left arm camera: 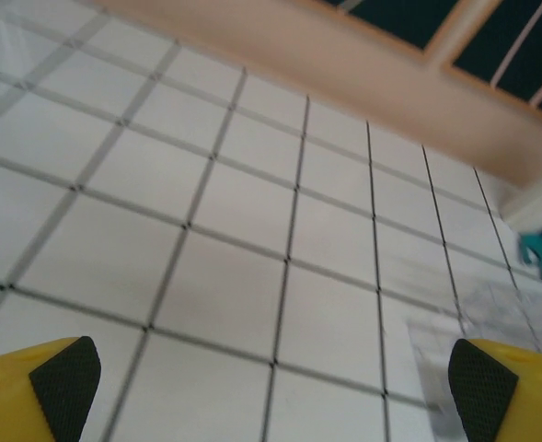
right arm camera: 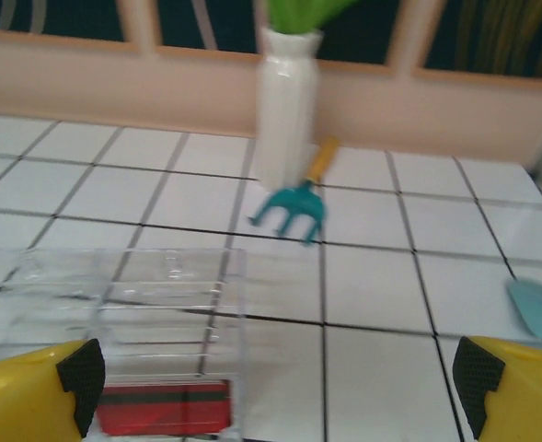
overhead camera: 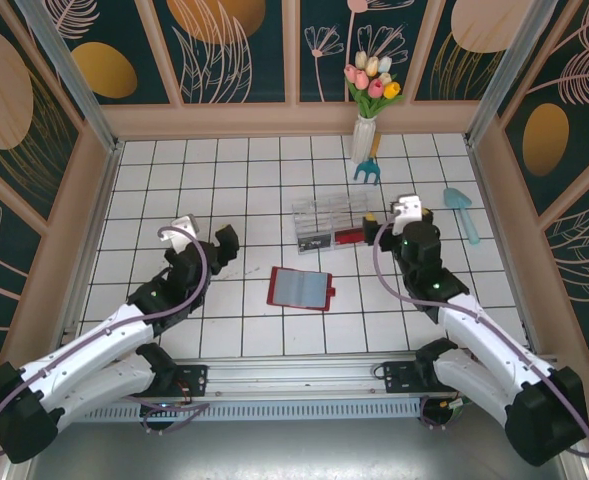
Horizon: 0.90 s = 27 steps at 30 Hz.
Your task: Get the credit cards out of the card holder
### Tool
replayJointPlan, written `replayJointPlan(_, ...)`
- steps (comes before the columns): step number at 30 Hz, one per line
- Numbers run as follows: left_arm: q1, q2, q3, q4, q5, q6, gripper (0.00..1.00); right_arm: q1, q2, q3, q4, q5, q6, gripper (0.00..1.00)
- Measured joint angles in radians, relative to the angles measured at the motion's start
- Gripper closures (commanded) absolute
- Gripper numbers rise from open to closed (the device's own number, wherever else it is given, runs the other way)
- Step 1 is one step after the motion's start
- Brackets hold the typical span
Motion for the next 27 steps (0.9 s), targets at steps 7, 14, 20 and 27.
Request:
replayJointPlan(7, 0.161, 0.14, -0.02, 0.242, -0.142, 0.285, 0.01, -0.146, 0.07, -0.186, 0.245, 0.067, 0.119, 0.01)
replayJointPlan(14, 0.429, 0.385, -0.083, 0.485, -0.113, 0.41, 0.01, -0.3, 0.224, -0.257, 0.537, 0.031, 0.127, 0.01)
replayJointPlan(20, 0.507, 0.527, -0.067, 0.692, -0.044, 0.497, 0.01, -0.406, 0.4, -0.27, 0.75, -0.063, 0.127, 0.01)
replayJointPlan(27, 0.601, 0.555, -0.058, 0.841, 0.076, 0.576, 0.01, -0.417, 0.521, -0.269, 0.866, -0.156, 0.086, 0.01)
